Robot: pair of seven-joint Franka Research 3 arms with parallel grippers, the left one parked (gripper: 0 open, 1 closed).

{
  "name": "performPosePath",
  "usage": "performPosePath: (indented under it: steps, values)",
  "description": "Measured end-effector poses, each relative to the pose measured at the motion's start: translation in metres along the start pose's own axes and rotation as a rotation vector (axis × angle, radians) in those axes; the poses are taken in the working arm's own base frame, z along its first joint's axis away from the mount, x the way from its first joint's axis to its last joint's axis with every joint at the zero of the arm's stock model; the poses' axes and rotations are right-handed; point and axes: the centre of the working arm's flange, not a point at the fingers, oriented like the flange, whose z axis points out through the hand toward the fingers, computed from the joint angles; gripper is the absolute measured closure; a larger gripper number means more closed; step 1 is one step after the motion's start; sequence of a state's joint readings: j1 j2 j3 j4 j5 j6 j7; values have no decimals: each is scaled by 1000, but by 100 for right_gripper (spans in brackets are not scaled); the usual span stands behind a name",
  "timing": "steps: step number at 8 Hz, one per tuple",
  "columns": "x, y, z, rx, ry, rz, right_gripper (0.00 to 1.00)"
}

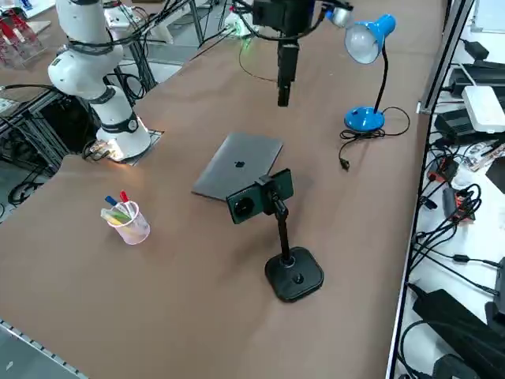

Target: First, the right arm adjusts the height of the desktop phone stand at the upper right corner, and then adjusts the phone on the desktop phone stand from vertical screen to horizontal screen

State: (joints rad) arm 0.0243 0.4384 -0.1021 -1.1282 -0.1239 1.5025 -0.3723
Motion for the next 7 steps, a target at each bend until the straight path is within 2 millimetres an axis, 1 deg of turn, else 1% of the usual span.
performPosePath:
  steps: [1,3,5,7]
  values:
    - [-12,-4,-5,14,16,49,0]
    - [-45,-14,-17,34,44,142,0]
    - [-84,-31,-30,105,76,204,0]
    - [-124,-45,-37,138,104,240,0]
